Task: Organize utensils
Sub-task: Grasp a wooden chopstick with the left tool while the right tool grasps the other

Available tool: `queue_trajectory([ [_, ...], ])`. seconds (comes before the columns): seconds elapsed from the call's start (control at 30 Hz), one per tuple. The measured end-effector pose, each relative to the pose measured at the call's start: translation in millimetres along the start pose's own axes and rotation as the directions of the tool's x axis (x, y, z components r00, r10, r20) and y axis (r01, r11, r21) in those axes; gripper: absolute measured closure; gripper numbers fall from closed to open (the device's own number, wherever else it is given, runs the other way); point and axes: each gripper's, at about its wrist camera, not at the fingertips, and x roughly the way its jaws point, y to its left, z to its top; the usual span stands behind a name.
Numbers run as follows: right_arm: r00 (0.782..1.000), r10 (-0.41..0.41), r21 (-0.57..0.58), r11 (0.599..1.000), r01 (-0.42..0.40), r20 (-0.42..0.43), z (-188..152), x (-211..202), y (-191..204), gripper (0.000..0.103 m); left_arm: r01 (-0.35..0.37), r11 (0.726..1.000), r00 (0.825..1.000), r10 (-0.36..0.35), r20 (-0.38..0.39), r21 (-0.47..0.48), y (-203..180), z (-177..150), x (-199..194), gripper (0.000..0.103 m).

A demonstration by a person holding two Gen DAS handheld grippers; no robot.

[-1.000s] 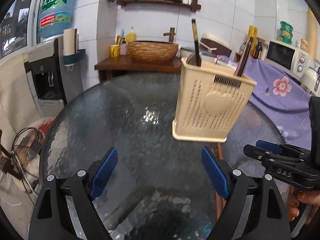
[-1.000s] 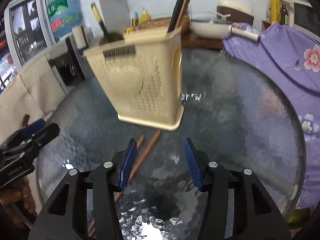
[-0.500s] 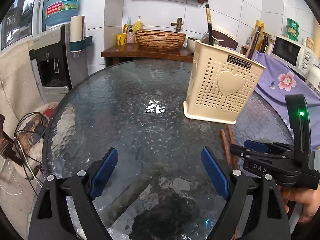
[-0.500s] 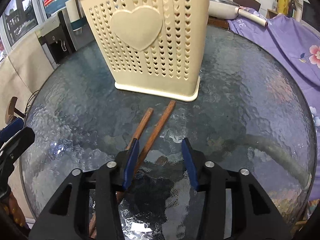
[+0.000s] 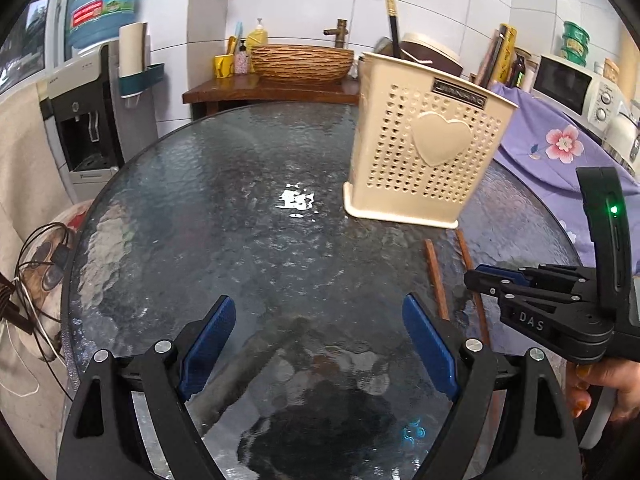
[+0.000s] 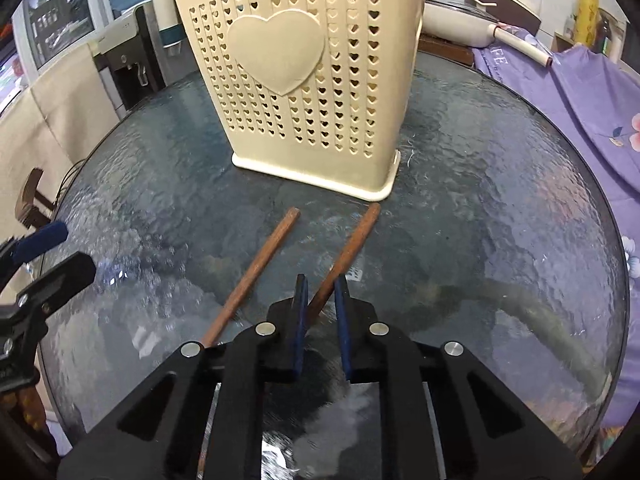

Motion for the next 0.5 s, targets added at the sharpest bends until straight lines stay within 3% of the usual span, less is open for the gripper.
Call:
queue_trajectory([
  [0.23,1.0,0.016,0.011,1.0,-0.016,-0.018,-9,-9,-30,0.092,0.089,0.993,0.995,-0.085,-0.05,0.075,-33,1,12,0.022],
  [0.37,1.0,0.014,0.02,1.0,-0.013,-0.018,-13,-12,-38,0.092,0.145,0.977,0.986,-0.129,-0.109,0.157,-58,5,26,0.036],
  [0.43,1.0,0.014,0.023,1.0,-0.013,-0.02,-13,-13,-39,0.092,0.185,0.968,0.977,-0.162,-0.141,0.167,-67,6,34,0.038],
  [0.5,1.0,0.015,0.022,1.0,-0.015,-0.021,-13,-13,-40,0.092,0.207,0.964,0.968,-0.177,-0.177,0.169,-74,9,46,0.047],
])
